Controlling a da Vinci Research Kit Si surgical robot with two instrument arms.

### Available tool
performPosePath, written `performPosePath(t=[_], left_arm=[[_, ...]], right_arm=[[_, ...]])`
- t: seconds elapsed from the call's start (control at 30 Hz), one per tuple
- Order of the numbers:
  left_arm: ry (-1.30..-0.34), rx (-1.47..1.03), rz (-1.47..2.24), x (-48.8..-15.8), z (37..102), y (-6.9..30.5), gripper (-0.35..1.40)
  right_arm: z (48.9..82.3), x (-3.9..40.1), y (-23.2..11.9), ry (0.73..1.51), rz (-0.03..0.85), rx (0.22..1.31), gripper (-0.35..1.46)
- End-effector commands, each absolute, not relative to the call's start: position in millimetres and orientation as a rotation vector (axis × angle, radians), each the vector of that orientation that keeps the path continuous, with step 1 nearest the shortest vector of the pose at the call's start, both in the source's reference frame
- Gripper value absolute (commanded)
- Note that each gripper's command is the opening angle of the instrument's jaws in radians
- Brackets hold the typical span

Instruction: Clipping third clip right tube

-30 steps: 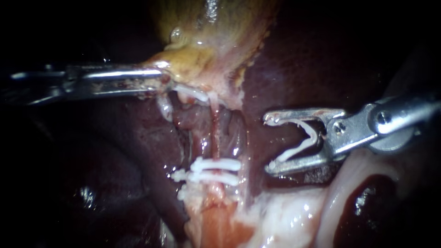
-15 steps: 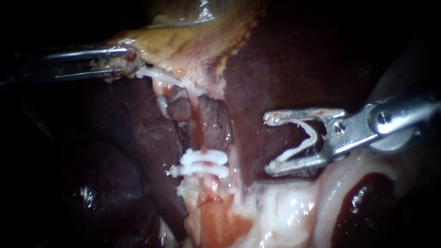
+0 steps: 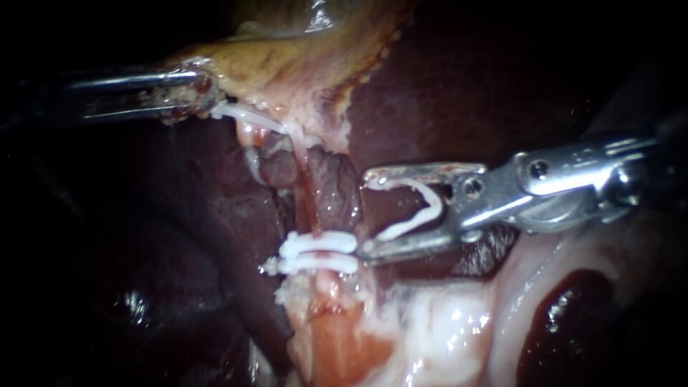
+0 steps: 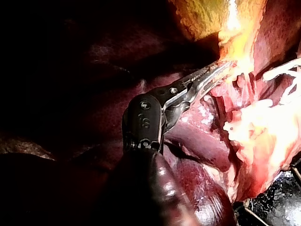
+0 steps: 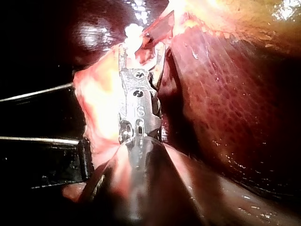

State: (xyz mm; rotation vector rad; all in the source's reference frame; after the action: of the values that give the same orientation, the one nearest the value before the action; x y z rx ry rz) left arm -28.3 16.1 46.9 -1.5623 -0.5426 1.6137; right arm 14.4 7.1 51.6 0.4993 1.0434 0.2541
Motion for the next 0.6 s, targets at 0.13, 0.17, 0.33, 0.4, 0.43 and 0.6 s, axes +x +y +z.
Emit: performPosePath(t=[0.13,0.17,0.33,0.4,0.43,0.6], left_arm=[[-0.541,-1.561,1.614,-28.4,46.9,16.1,-0.35],[-0.541,-1.561,1.614,-28.4,46.9,16.1,-0.35],[-0.54,-1.561,1.614,-28.6,46.9,16.1,-0.35],[-0.54,-1.56,1.614,-28.6,46.9,16.1,-0.35],[-0.54,-1.56,1.614,-28.7,46.9,16.1,-0.35],[-0.539,-1.56,1.614,-28.7,46.9,16.1,-0.35]], right_arm=[[53.3,15.6,7.3,1.038,0.274,0.513,0.5],[53.7,15.8,7.4,1.039,0.279,0.517,0.5],[55.8,17.3,8.0,1.046,0.314,0.545,0.5],[56.3,18.0,8.2,1.057,0.33,0.562,0.5],[56.5,18.6,8.4,1.071,0.335,0.569,0.5],[56.5,21.2,8.6,1.123,0.365,0.618,0.5]])
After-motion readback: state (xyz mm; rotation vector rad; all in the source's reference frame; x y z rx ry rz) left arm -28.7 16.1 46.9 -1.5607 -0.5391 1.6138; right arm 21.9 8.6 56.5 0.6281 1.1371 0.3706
